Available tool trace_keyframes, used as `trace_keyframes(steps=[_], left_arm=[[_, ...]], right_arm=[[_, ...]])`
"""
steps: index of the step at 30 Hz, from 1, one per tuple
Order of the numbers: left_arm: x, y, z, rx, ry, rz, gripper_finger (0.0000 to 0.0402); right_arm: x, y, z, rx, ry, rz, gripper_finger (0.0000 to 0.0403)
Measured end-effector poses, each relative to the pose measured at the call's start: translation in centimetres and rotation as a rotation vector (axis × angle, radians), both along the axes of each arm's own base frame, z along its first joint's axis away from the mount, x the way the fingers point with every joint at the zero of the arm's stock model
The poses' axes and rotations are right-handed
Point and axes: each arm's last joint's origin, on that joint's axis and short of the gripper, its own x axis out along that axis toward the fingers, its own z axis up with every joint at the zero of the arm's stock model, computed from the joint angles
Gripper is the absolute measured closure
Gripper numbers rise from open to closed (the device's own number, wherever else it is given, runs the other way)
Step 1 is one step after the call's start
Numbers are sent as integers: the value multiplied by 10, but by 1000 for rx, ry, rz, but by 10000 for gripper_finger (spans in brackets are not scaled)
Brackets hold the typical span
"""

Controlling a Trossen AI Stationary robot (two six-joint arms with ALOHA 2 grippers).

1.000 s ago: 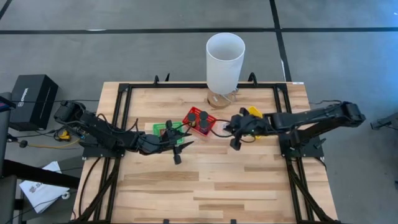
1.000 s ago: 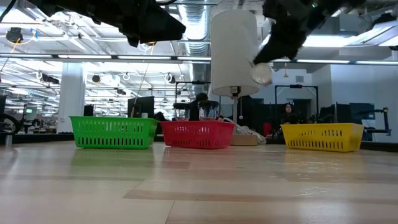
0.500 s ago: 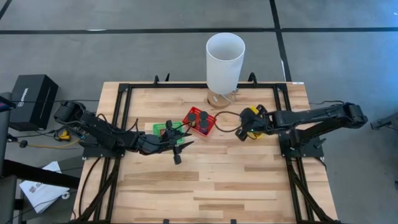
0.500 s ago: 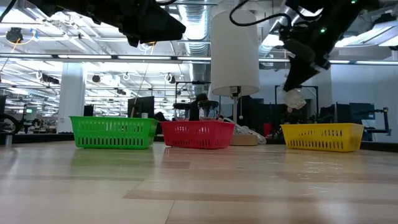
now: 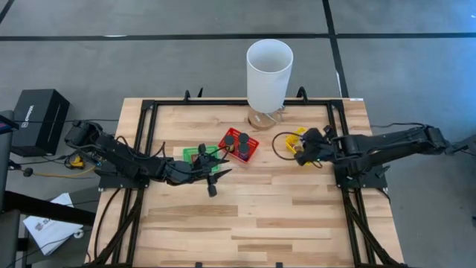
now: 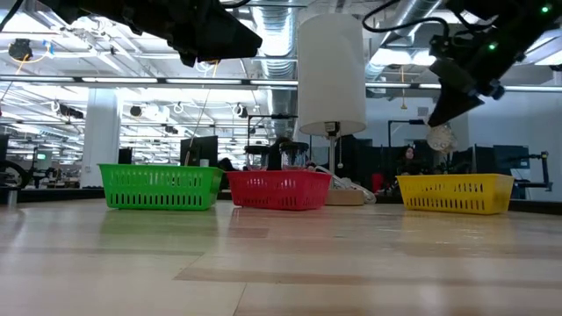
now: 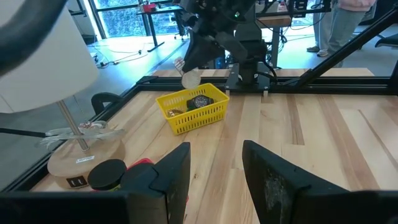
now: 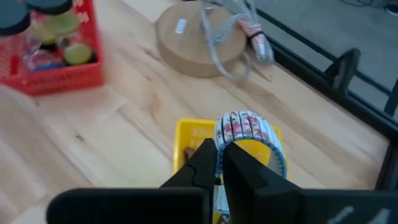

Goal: Pick & Place Office items
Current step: Put the white watch into the yellow bin

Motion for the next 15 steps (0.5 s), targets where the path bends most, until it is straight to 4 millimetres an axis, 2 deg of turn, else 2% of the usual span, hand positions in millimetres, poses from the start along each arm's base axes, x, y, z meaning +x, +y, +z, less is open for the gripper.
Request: trace_keyframes(steps=[9, 15], left_arm=[[0, 0, 0, 0, 0, 0, 262], [0, 0, 0, 0, 0, 0, 262]], right_arm=[[-28, -6, -11, 29, -107, -66, 391], [-33, -7, -19, 52, -146, -103, 391]])
